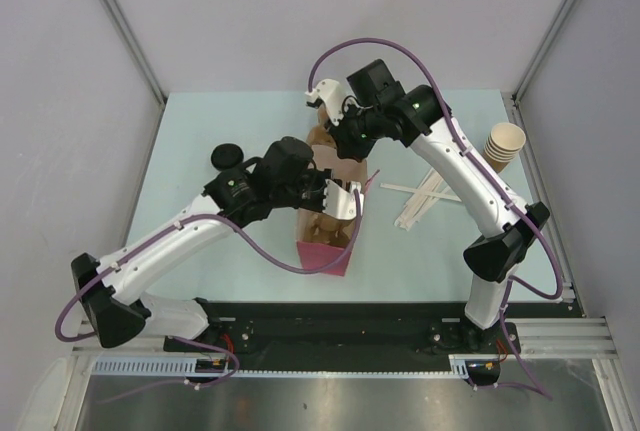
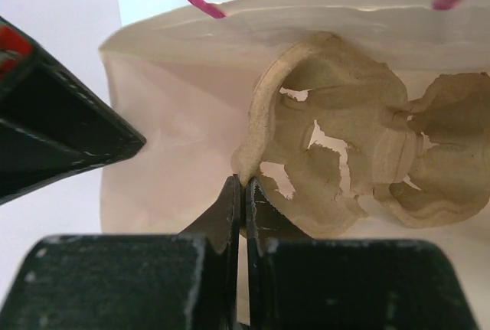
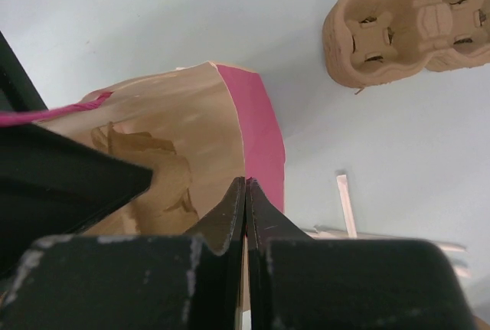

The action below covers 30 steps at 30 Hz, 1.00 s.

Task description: Pack the takeout coffee

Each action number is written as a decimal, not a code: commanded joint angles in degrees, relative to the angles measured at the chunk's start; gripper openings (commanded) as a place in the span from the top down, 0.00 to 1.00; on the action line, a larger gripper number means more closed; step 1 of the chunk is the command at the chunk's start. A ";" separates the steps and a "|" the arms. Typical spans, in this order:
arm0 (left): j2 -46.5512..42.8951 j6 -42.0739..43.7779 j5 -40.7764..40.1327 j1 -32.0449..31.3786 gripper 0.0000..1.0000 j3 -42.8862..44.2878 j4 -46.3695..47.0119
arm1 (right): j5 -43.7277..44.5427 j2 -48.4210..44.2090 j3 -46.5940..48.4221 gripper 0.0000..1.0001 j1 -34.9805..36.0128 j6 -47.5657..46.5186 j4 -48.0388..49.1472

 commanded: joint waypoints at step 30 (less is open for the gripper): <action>4.78 -3.84 1.62 4.51 0.63 2.39 4.38 | -2.41 -2.16 1.63 1.00 0.25 -0.12 1.13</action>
